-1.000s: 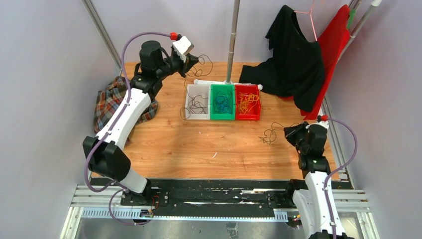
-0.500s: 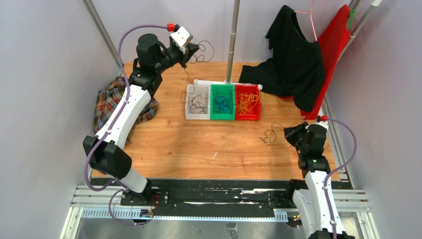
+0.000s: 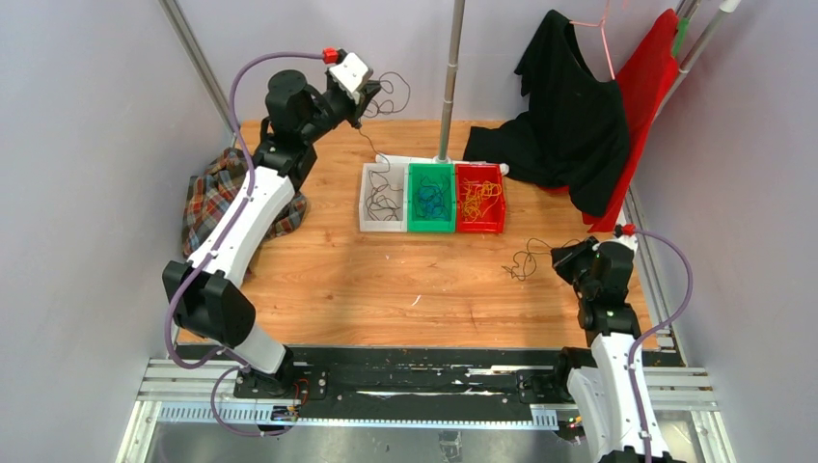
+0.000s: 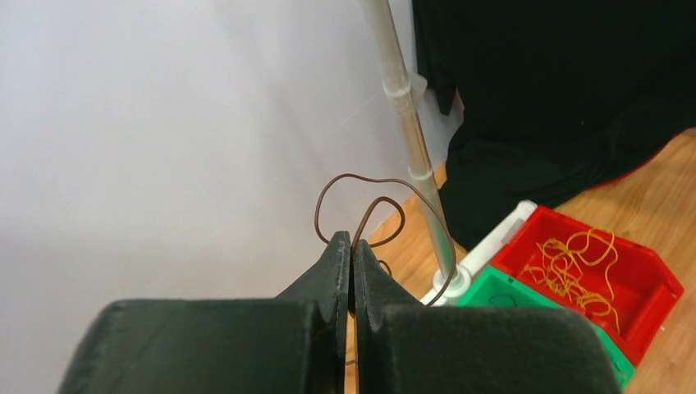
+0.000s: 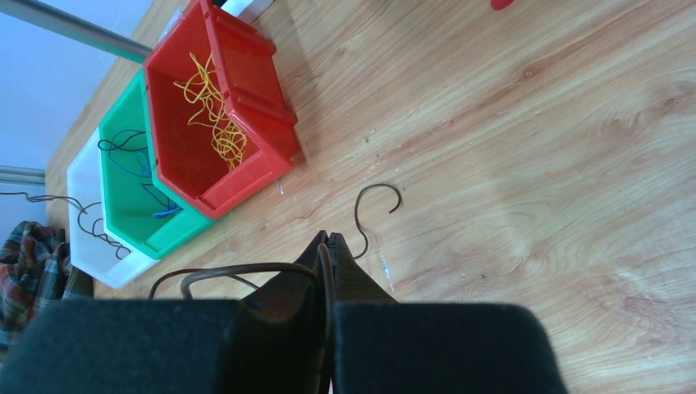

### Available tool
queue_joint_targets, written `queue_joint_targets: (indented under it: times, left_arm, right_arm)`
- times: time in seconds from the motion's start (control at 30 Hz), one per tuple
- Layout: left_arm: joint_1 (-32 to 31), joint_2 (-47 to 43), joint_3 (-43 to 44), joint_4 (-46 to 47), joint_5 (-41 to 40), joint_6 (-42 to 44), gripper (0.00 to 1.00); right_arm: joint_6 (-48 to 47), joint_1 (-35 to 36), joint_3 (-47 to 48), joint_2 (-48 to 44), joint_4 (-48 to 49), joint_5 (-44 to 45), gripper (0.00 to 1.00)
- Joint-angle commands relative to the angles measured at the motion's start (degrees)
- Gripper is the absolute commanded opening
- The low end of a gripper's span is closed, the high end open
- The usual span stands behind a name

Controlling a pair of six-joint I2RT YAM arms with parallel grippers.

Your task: Untangle the cables

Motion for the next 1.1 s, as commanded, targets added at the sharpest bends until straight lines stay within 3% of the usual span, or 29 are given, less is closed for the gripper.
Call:
queue_joint_targets:
  times: [0.0, 0.2, 0.4, 0.7, 1.07]
  left_arm:
    - [-0.6, -0.1, -4.3, 1.2, 0.1, 2.3, 0.00]
    - [-1.3, 2.1, -9.3, -0.6, 0.2, 1.3, 0.00]
    - [-3.3, 2.9, -14.8, -7.1, -0.6, 8.0, 0.00]
    - [-5.5, 10.8, -13.2, -20.2, -14.8, 15.4, 0.00]
    - [-8.8, 18.4, -13.7, -18.6, -21.9, 20.6, 0.00]
  right_arm:
    - [-1.6, 0.8, -0.3, -1.6, -0.8, 1.7, 0.01]
    - [-1.6, 0.7, 0.3, -1.9, -0.6, 2.2, 0.01]
    - [-1.2, 0.8, 0.6, -0.7, 0.8, 1.8, 0.01]
    - [-1.2, 0.7, 0.5, 0.6, 2.3, 1.3, 0.01]
    - [-1.3, 0.8, 3.1, 2.4, 4.0, -2.0, 0.01]
